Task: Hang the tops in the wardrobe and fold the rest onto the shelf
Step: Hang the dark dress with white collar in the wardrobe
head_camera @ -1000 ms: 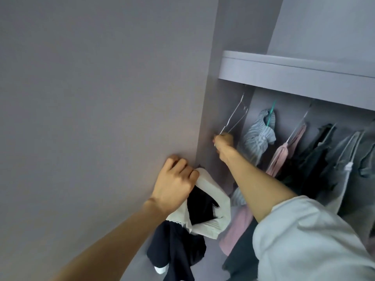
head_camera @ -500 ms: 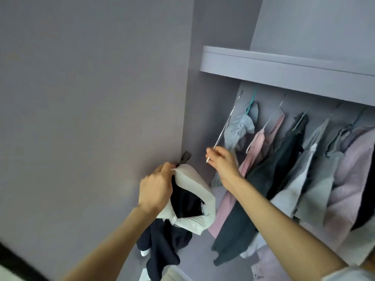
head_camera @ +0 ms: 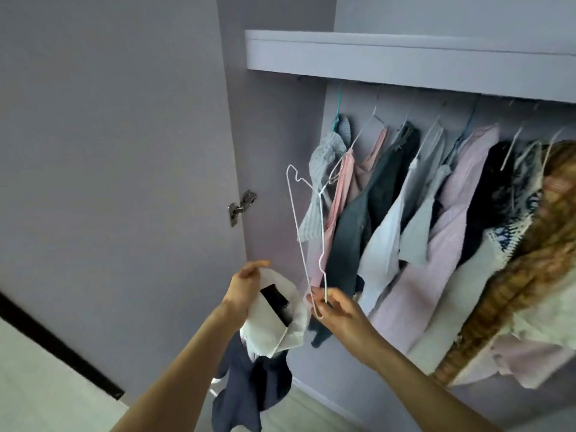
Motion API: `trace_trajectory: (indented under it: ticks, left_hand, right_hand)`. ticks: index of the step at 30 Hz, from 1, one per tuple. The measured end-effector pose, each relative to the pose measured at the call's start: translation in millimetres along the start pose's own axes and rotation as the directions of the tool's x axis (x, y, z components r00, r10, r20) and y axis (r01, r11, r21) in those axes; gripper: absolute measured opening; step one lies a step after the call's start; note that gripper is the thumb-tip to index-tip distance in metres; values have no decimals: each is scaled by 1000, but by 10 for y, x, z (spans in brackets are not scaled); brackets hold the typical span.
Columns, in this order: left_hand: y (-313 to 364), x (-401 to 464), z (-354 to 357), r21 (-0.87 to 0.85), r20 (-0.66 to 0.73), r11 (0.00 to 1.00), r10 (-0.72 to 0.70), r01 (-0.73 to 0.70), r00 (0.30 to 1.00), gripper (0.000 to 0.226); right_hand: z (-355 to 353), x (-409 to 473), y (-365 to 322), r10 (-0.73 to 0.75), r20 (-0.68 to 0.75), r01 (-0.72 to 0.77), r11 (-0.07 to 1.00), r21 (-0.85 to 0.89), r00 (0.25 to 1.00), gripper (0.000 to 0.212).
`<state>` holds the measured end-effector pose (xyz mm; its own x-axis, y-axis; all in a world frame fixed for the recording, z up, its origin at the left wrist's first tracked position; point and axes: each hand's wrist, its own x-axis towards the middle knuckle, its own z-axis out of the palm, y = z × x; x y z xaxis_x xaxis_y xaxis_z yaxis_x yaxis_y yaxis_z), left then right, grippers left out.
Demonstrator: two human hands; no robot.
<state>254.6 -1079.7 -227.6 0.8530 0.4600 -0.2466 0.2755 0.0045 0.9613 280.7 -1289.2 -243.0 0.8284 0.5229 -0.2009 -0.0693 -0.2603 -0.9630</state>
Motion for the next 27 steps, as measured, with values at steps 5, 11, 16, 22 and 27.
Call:
trace_trajectory:
  ticks: [5,11,16,22,27]
  left_hand:
    - [118,-134,348,-44,177,988,-137,147,975,42]
    - [224,-168,599,-77,227,996,-15,33,974,8]
    - [357,-245,625,-13,274,990,136,-138,952,26]
    - [585,-304,406,28,394,926,335,-376,856,27]
    - [768,-315,172,115,528,856,377,-503,761,29]
  right_hand:
    - [-131,-315,202,11,102,-41,955,294,995,9]
    - [-219,-476,264,102,104,-118,980,161,989,8]
    - [-220,-469,201,93,-2,-93,993,66,996,6]
    - [-428,-144,-330,34,-90,14,874,486,995,42]
    - [-479,145,-755,1,-203,127,776,617,979,75]
